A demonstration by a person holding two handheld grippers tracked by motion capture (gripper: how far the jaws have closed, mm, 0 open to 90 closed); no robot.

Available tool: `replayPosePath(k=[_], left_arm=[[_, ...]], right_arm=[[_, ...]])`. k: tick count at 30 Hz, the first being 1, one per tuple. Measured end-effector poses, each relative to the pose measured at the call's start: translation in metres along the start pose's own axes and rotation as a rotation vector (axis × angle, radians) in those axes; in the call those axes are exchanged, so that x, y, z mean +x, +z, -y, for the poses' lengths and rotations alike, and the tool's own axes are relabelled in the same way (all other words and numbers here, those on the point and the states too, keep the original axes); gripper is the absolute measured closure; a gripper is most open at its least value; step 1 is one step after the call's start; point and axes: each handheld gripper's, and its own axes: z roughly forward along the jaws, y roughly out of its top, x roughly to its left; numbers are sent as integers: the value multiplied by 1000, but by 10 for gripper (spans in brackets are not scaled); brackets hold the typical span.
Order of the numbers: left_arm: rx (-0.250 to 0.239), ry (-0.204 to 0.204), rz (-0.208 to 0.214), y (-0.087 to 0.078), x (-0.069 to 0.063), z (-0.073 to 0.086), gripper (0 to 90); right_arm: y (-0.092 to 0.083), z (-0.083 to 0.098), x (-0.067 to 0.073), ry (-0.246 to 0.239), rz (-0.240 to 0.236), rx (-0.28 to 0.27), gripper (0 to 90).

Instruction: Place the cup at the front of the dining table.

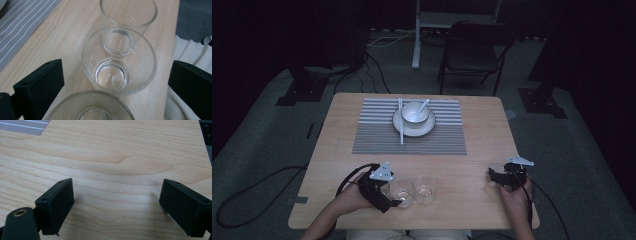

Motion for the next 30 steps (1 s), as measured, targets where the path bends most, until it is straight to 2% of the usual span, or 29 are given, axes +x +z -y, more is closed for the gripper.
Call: replayPosePath(k=[1,3,4,5,7,8,9,10,13,15,16,17,19,20,21,24,27,28,30], left_arm=[[9,5,-9,2,0,-2,5],[22,11,9,5,-1,-5,5],[28,12,5,7,-1,-7,5],[36,12,26,9,-1,-9,5],[52,14,14,12,-2,-11,5],[66,19,25,14,-2,-12,5],[75,24,5,15,-2,-13,5],[84,26,17,17,-2,-14,5],[95,36,0,19,-4,-15,22],[120,49,-16,22,-5,-18,22],[133,52,-11,23,-4,-18,25],[144,52,-33,24,-5,-19,39],[151,44,-32,25,-4,-19,50],[164,51,-67,26,-5,-20,63],[167,54,-58,26,-5,-20,68],[180,64,-67,28,-6,-22,107],[200,68,-80,30,-10,-25,155],[219,69,-93,32,-11,-26,169],[234,65,-99,32,-12,-27,172]], right_arm=[[0,0,0,1,0,0,118],[0,0,0,0,0,0,118],[0,0,0,0,0,0,118],[0,0,0,0,0,0,118],[0,0,0,0,0,0,118],[0,0,0,0,0,0,118],[0,0,0,0,0,0,118],[0,0,0,0,0,0,118],[0,0,0,0,0,0,118],[0,0,0,0,0,0,118],[0,0,0,0,0,0,118],[0,0,0,0,0,0,118],[0,0,0,0,0,0,118],[0,0,0,0,0,0,118],[0,0,0,0,0,0,118],[0,0,0,0,0,0,118],[0,0,0,0,0,0,118],[0,0,0,0,0,0,118],[0,0,0,0,0,0,118]])
